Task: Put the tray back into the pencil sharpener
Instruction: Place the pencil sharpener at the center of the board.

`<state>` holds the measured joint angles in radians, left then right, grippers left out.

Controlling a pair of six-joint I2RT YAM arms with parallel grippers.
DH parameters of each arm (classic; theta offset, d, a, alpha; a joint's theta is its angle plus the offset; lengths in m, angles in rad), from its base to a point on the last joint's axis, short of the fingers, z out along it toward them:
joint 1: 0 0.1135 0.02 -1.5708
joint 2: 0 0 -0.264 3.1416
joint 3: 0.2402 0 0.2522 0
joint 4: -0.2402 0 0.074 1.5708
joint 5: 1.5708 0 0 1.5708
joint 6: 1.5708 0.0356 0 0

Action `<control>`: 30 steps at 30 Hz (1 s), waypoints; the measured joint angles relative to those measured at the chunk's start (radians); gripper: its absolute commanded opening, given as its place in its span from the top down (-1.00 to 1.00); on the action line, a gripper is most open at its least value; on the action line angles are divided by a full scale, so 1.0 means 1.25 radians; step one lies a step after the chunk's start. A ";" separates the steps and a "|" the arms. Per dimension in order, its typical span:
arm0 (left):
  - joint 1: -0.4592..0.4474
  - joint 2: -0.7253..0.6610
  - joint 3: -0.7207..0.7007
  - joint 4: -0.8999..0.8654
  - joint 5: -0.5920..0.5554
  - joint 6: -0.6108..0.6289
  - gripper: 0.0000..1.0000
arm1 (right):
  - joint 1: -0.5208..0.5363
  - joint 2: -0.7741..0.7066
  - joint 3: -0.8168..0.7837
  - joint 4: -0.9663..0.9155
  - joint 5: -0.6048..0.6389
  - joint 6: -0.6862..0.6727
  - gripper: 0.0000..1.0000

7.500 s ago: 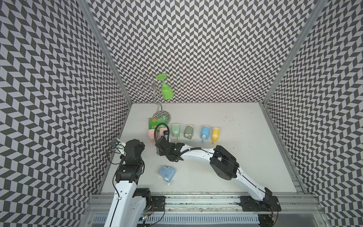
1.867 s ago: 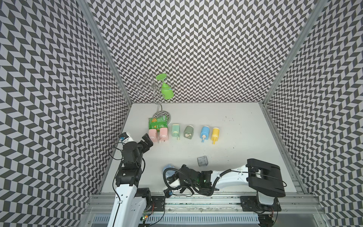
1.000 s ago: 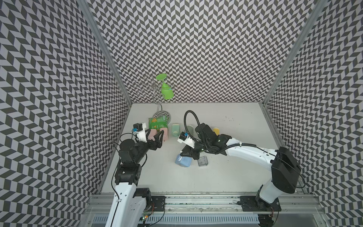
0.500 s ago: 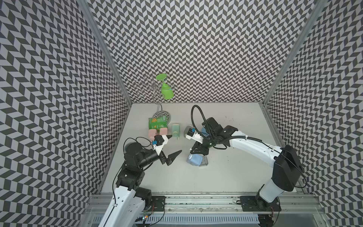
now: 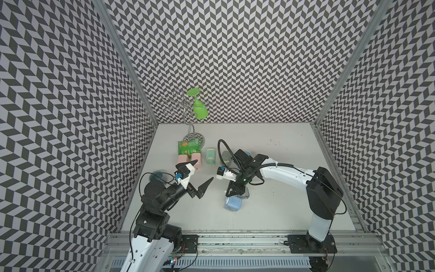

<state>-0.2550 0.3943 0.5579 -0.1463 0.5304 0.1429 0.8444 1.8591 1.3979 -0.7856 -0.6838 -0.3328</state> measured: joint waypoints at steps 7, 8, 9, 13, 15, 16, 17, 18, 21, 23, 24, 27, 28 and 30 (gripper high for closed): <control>0.000 -0.008 0.010 0.002 -0.042 -0.022 -0.98 | 0.020 0.069 0.083 -0.036 0.017 0.002 0.88; 0.000 -0.008 0.010 0.002 -0.044 -0.023 -0.98 | 0.024 0.076 0.095 -0.045 0.021 0.003 0.89; 0.000 -0.008 0.010 0.002 -0.045 -0.024 -0.98 | 0.026 0.081 0.103 -0.050 0.025 0.004 0.88; 0.000 -0.009 0.015 -0.001 -0.050 -0.026 -0.98 | 0.035 0.087 0.125 -0.081 0.050 0.018 0.89; 0.000 -0.009 0.024 -0.003 -0.049 -0.027 -0.98 | 0.036 0.087 0.127 -0.086 0.056 0.024 0.89; 0.000 -0.008 0.030 -0.003 -0.047 -0.029 -0.98 | 0.036 0.086 0.127 -0.087 0.057 0.027 0.90; 0.000 -0.008 0.036 -0.002 -0.042 -0.032 -0.98 | 0.036 0.085 0.127 -0.089 0.059 0.031 0.90; 0.000 -0.008 0.040 -0.001 -0.037 -0.035 -0.97 | 0.036 0.084 0.127 -0.090 0.060 0.032 0.90; 0.000 -0.008 0.043 0.009 -0.021 -0.048 -0.97 | 0.037 0.079 0.124 -0.108 0.063 0.038 0.90; 0.000 -0.008 0.043 0.010 -0.010 -0.052 -0.97 | 0.036 0.079 0.123 -0.123 0.066 0.039 0.90; 0.000 -0.009 0.043 0.009 -0.007 -0.054 -0.97 | 0.037 0.079 0.123 -0.129 0.067 0.040 0.89; 0.000 -0.012 0.042 0.012 0.002 -0.057 -0.97 | 0.037 0.079 0.123 -0.146 0.071 0.041 0.81; 0.000 -0.014 0.041 0.013 0.005 -0.058 -0.97 | 0.037 0.079 0.123 -0.148 0.073 0.042 0.76; 0.000 -0.018 0.038 0.015 0.010 -0.059 -0.97 | 0.037 0.080 0.124 -0.150 0.075 0.044 0.61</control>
<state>-0.2550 0.3721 0.6060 -0.1280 0.5434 0.0689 0.8902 1.9594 1.5532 -0.9737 -0.5903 -0.2775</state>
